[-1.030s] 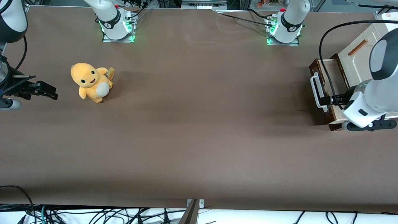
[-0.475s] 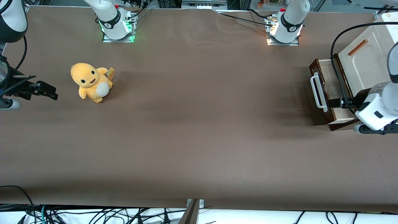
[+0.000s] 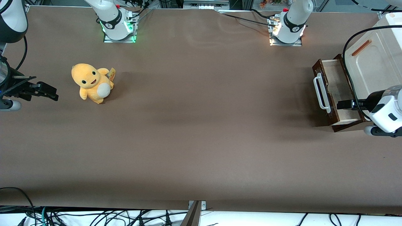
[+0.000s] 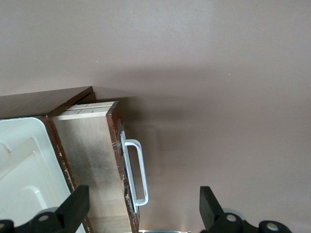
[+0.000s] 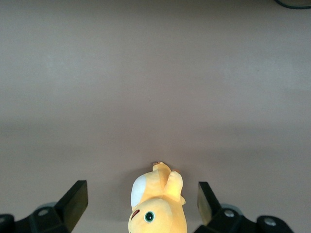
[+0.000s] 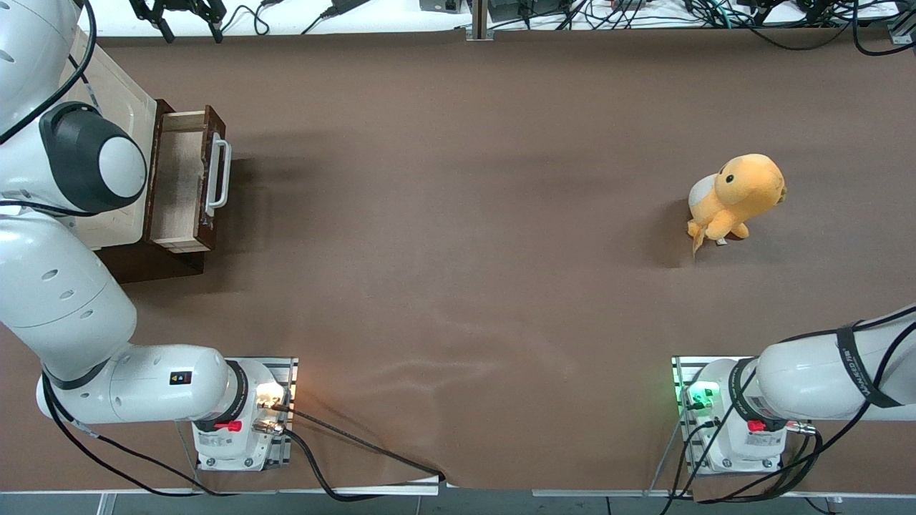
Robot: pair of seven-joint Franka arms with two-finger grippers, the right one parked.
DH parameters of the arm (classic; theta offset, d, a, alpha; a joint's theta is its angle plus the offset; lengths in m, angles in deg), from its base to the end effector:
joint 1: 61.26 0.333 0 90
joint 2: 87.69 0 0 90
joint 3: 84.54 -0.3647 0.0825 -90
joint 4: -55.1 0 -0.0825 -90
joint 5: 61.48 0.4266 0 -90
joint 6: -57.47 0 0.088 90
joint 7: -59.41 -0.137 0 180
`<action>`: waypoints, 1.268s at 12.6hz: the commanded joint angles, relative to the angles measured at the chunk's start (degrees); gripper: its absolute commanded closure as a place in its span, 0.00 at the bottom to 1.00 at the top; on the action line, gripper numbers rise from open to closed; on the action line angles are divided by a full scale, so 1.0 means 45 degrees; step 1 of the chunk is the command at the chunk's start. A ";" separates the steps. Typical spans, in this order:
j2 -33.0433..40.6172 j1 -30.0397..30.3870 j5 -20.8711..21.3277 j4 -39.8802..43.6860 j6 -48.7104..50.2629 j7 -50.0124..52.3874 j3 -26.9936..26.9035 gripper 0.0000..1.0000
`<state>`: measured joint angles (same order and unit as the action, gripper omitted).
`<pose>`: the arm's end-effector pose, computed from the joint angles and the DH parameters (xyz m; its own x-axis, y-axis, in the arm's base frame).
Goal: Open lower drawer with left arm only
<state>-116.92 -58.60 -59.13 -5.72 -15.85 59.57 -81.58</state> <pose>0.7215 0.0125 0.5369 0.9578 0.0086 -0.2872 0.0040 -0.9999 -0.0166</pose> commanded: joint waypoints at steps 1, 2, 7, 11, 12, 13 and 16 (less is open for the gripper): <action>0.0364 -0.0510 -0.0190 -0.0585 -0.0290 -0.0116 -0.0171 0.00; 0.0364 -0.0647 -0.0171 -0.0585 -0.0309 -0.0115 -0.0191 0.00; 0.0364 -0.1174 -0.0190 -0.0839 -0.0660 -0.0252 -0.0346 0.00; 0.0403 -0.1800 -0.0268 -0.1034 -0.0954 -0.0350 -0.1206 0.00; 0.0403 -0.1801 -0.0268 -0.1034 -0.0954 -0.0388 -0.1226 0.00; 0.0403 -0.1820 -0.0268 -0.1054 -0.0973 -0.0679 -0.1245 0.00; 0.0422 -0.2385 -0.0423 -0.1228 -0.1477 -0.0994 -0.2180 0.00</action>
<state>-116.90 -67.17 -59.13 -8.34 -19.88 56.92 -88.02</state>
